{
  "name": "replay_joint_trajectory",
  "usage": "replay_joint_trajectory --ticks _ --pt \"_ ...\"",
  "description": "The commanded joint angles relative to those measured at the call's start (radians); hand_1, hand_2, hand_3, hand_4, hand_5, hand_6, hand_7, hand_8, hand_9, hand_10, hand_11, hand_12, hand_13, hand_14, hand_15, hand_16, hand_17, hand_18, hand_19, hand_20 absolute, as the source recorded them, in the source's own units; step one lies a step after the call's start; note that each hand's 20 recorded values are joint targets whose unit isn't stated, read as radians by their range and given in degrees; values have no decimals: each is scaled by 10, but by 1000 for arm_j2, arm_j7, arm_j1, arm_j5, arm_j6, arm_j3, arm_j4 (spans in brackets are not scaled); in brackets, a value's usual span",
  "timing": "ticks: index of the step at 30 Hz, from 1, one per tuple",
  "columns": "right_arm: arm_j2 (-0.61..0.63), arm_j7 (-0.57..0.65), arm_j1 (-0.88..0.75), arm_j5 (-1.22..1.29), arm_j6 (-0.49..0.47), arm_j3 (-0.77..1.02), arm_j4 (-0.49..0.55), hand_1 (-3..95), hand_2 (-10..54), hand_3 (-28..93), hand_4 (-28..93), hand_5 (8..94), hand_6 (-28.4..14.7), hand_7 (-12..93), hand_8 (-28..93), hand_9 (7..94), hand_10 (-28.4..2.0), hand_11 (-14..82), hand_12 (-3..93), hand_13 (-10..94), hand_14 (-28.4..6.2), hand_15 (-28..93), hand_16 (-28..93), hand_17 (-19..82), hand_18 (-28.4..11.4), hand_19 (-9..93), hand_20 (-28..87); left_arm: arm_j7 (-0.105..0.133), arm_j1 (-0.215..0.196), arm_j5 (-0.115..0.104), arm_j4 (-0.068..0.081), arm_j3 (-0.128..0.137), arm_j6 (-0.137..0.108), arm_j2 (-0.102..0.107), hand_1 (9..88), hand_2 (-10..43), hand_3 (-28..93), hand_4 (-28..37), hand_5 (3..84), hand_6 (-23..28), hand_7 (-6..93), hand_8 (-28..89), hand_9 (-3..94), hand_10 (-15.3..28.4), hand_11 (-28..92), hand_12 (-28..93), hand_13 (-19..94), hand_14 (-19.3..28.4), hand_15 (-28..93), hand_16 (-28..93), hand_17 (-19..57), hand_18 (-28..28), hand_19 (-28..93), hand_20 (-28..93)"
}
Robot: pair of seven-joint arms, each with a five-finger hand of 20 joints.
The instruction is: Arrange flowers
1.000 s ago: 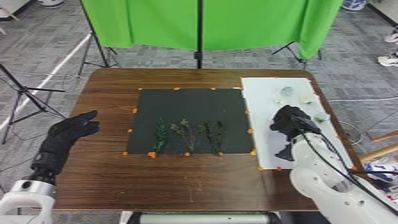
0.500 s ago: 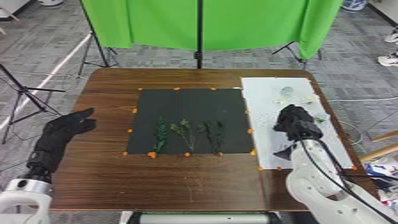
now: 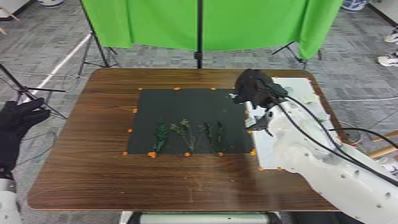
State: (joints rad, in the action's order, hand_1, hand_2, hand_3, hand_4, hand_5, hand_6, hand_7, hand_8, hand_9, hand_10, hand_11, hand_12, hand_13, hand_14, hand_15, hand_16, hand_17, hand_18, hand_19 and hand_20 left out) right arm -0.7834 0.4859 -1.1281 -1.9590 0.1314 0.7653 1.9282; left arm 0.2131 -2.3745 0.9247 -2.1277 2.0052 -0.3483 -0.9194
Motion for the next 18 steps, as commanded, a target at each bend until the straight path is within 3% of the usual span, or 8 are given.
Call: replay_joint_trajectory --ticks 1,7,12,18 --pt "-285 -96 321 22 -67 -205 -123 946 -95 -283 469 747 -16 349 154 904 -91 123 464 929 -4 582 344 656 -113 932 511 12 -19 -26 26 -17 12 -27 167 370 613 -283 520 88 79 -64 534 163 190 104 394 177 192 -33 118 112 135 174" --pt "-425 -179 397 19 -171 -325 -239 946 -95 -283 467 744 -16 353 151 904 -90 123 465 927 -3 586 344 654 -114 932 519 13 -7 14 29 -53 3 -35 169 368 616 -283 518 90 77 -65 532 163 190 103 396 178 193 -35 118 112 134 173" --pt "-499 -203 422 -26 -198 -407 -299 946 -95 -283 462 742 -13 358 148 902 -86 122 466 926 -2 589 344 654 -114 932 522 6 9 42 32 -72 18 -30 176 359 612 -283 504 95 70 -65 520 165 189 102 393 179 194 -36 117 111 130 171" --pt "-551 -217 430 -52 -224 -438 -358 946 -95 -283 456 735 -8 370 141 901 -82 122 467 925 -2 595 343 655 -114 932 523 -7 22 77 26 -95 40 -30 182 285 622 -283 489 99 64 -62 506 166 187 102 385 181 192 -35 111 113 128 170"
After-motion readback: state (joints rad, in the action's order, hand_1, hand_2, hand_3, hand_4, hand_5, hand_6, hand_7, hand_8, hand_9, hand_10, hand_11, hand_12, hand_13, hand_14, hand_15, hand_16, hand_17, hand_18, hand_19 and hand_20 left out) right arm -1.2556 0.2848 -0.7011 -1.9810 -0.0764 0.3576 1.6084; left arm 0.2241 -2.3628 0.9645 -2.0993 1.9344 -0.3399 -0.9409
